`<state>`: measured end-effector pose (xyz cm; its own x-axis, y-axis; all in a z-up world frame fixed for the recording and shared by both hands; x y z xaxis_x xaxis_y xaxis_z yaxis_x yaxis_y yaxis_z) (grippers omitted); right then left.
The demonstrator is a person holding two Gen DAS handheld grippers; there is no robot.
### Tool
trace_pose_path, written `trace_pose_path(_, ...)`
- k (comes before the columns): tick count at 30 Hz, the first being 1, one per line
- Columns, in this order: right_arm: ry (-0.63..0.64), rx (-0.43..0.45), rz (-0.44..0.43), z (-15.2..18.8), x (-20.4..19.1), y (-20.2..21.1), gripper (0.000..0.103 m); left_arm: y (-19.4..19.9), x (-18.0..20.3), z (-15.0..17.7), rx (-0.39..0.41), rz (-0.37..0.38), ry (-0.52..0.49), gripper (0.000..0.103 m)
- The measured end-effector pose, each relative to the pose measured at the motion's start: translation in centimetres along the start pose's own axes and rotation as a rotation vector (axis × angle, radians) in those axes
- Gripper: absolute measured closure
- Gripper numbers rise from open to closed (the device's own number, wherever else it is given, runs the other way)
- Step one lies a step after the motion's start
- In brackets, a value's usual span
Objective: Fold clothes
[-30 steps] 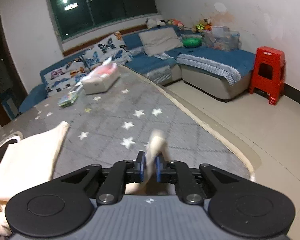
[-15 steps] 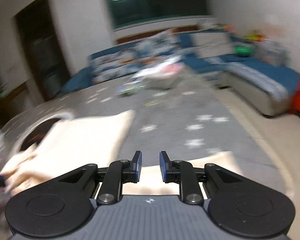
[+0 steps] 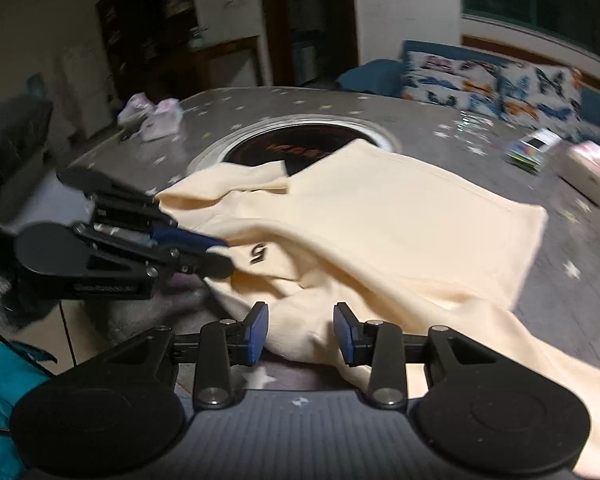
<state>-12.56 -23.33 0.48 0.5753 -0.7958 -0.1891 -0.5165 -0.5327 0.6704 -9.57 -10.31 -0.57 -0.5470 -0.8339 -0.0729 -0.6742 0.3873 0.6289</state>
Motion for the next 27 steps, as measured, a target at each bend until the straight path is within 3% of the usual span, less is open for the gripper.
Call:
trace_pose_path(5,0.012,-0.033,-0.016,0.3,-0.6,-1.8,0.069,1.6,0.4,0.4,0.026,0.04,-0.008,0.092)
trace_pose_path(7,0.022,-0.058,-0.013,0.9,-0.8,-2.3,0.086,2.3,0.5,0.6,0.034,0.056,-0.012,0.092)
trace_pose_path(10,0.037,-0.073,-0.014,1.8,-1.3,-1.8,0.097,3.1,0.7,0.9,0.044,0.077,-0.017,0.093)
trace_pose_path(15,0.045,-0.087,-0.056,2.6,-2.6,1.0,0.098,3.6,0.4,1.2,0.041,0.09,-0.027,0.09)
trace_pose_path(22,0.07,-0.178,-0.12,5.1,-4.3,2.0,0.1,3.1,-0.3,0.1,0.059,0.083,-0.009,0.09)
trace_pose_path(27,0.032,-0.088,-0.064,3.4,-2.5,3.9,0.095,0.7,-0.1,-0.7,0.043,0.087,0.023,0.09)
Point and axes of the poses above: each gripper's, at about its wrist camera, not at the fingertips, and y roughly against the way its jaws point, x to its right, z to its underside, the point moved 8 cm from there along -y, roughly the way its jaws point, and after that the axes turned 7 degrees about -z, right-handed, at the moved point
